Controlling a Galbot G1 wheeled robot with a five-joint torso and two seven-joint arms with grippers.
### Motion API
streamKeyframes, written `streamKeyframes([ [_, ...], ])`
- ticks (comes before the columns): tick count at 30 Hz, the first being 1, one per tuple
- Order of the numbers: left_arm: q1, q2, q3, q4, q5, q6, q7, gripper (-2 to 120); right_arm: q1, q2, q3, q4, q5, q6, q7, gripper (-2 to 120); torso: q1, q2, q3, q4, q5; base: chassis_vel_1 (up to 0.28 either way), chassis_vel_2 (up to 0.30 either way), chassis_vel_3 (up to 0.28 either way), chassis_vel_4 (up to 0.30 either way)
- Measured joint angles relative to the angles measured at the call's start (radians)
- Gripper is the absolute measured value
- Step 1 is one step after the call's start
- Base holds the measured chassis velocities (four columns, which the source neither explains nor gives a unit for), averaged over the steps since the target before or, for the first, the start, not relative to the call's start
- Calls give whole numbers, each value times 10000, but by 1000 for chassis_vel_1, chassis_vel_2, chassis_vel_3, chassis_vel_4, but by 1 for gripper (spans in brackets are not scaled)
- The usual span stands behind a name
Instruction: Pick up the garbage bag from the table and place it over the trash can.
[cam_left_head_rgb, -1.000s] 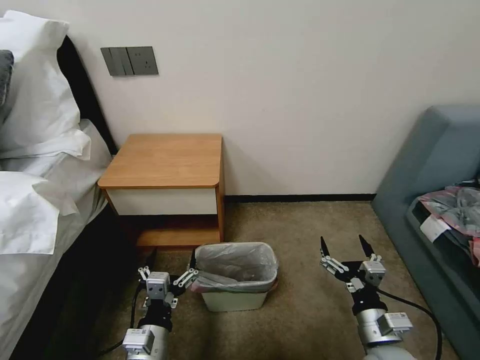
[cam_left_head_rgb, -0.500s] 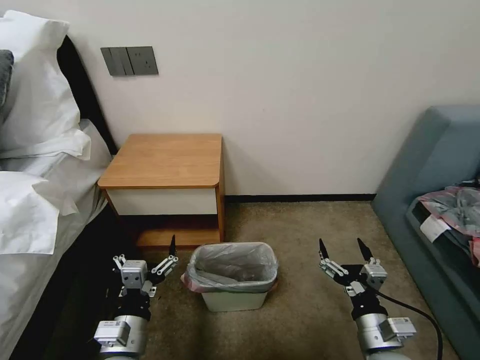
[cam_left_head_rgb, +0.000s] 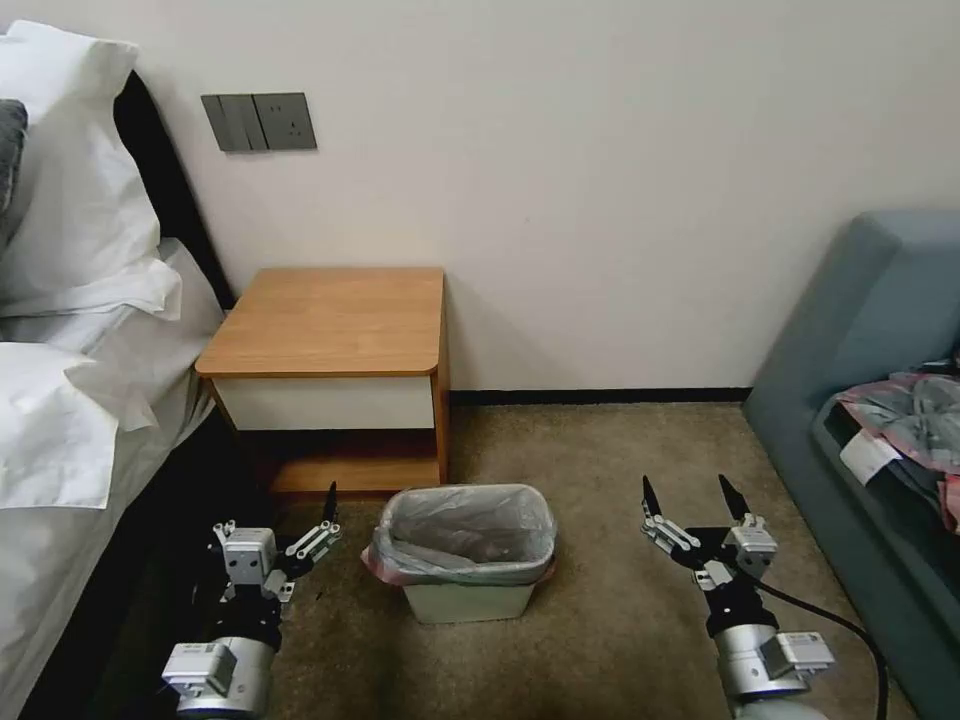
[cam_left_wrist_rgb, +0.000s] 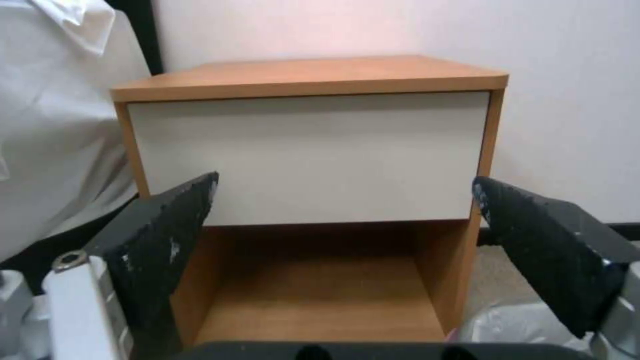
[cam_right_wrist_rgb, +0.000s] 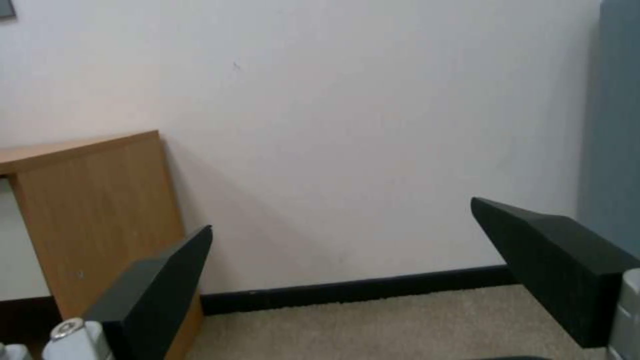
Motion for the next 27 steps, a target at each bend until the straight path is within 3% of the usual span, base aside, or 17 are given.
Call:
streamKeyframes([
  [27,-1,-4,21,13,25,-9,-31,100,-1,-3,-6,-6,-17,13,23,100,1,0,0,0,0,0,0,0,0],
])
